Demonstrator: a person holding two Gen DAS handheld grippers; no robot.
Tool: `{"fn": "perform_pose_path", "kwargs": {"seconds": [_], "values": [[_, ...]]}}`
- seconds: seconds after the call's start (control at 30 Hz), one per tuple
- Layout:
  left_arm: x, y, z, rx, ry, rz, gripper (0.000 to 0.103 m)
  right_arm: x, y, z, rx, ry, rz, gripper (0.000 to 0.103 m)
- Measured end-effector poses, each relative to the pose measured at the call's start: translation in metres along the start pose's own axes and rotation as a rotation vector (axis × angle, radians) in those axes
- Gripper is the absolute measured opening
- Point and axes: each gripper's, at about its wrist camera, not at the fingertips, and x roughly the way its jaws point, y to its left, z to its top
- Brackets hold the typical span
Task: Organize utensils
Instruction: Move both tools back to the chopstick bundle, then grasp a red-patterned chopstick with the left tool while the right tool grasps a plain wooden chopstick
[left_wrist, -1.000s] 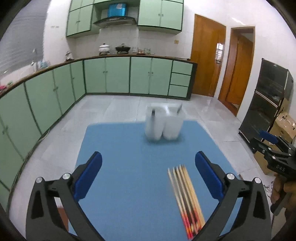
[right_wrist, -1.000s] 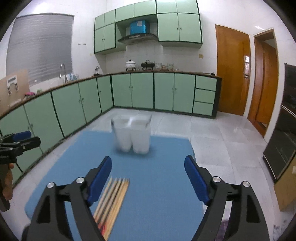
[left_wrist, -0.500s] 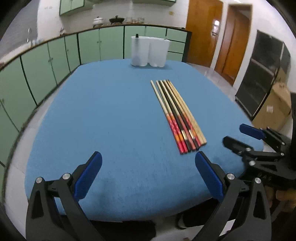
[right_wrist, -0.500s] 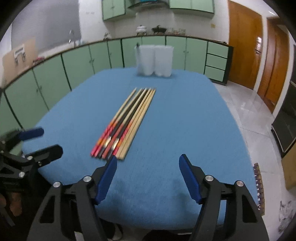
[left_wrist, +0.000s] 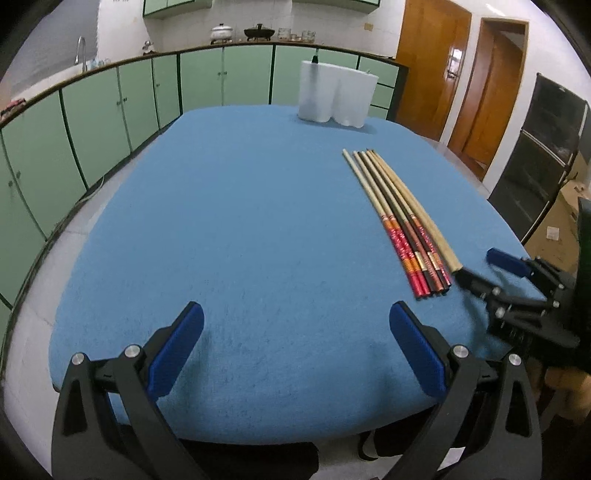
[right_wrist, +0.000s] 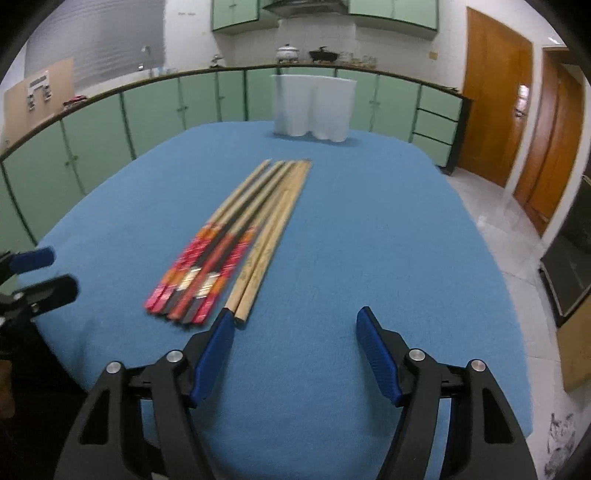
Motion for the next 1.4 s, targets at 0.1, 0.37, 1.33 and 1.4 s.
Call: {"fn": "perform_pose_path", "kwargs": {"seconds": [0.1,0.37,1.33,1.4], "values": [[0.005,-0.005,0.001,0.006,0.008,-0.010,0.098,0.000,-0.021,-0.002,0.059,0.005,-0.010,0.068],[0.030,-0.056,0.001,0.156,0.029,-0.008,0.098,-0.003,-0.040,-0.004,0.091,0.004,0.000,0.068],[0.039,-0.045,0.009,0.079,-0.088,-0.009,0.016,0.012,-0.024,0.008,0.027,-0.028,0.010,0.012],[0.039,-0.042,0.010,0.056,-0.093,0.000,0.012,0.012,-0.025,0.007,0.029,-0.028,0.005,0.011]]}}
